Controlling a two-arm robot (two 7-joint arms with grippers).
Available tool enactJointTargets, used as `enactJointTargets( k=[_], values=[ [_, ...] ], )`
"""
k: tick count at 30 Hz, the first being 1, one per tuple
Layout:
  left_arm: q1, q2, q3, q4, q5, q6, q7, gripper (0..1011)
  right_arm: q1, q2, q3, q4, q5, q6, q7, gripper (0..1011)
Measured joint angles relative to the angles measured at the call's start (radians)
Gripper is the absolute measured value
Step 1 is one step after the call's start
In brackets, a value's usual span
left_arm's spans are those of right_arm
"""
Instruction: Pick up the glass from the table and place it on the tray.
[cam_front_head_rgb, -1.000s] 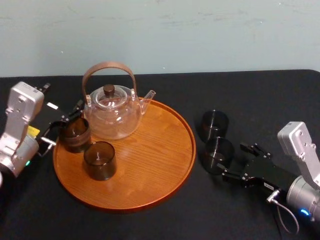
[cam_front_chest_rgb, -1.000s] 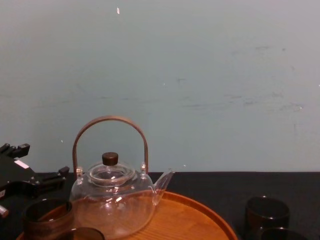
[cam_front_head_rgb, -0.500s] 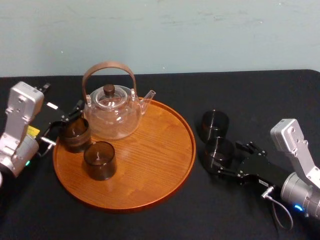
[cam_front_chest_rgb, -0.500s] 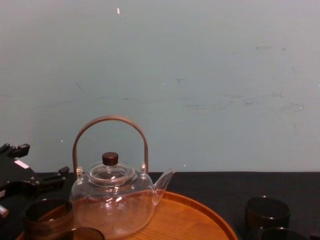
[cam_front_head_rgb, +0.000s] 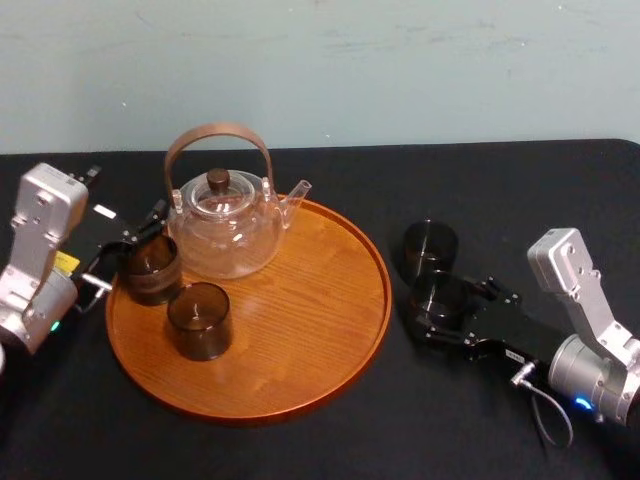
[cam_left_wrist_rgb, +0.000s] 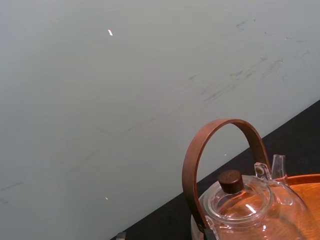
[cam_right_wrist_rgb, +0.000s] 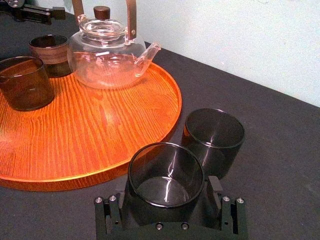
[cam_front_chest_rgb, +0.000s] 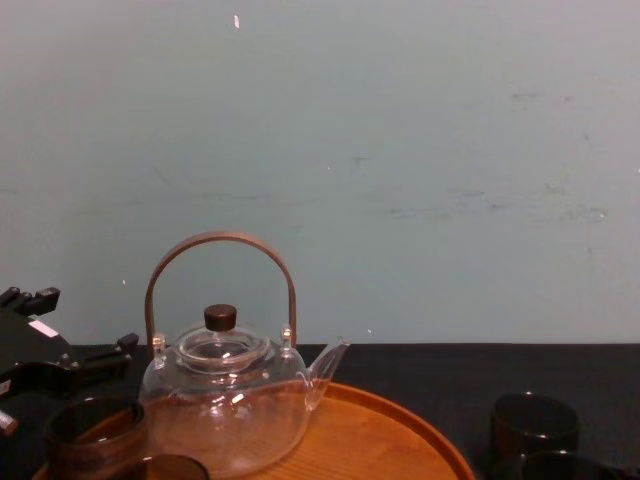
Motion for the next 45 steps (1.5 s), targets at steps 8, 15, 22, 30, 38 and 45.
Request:
enactJointTargets(
  k=[8,15,22,30,38,45],
  values=[
    [0.0,0.0,0.0,0.0,0.0,0.0,0.0,1001,0.024,-0.016,-0.017,0.031,-0.013,-0.003,0.017,1002],
    [0.0,0.0,0.0,0.0,0.0,0.0,0.0,1001,0.035,-0.025,-0.025,0.045,-0.019,-0.005,0.025,1002],
    [0.0,0.0,0.0,0.0,0.0,0.0,0.0,1001,0.036,-0.027,-0.027,0.046,-0.02,-0.003,0.025,1002],
    [0.0,0.0,0.0,0.0,0.0,0.0,0.0,1002,0.036,-0.027,-0.026,0.046,-0.02,-0.003,0.025,1002],
    [0.0,0.0,0.0,0.0,0.0,0.0,0.0,1001,0.035,-0.026,-0.026,0.046,-0.02,-0.004,0.024,908],
    [0.0,0.0,0.0,0.0,0.0,0.0,0.0,1001,0.035,-0.026,-0.026,0.045,-0.02,-0.004,0.024,904]
  ],
)
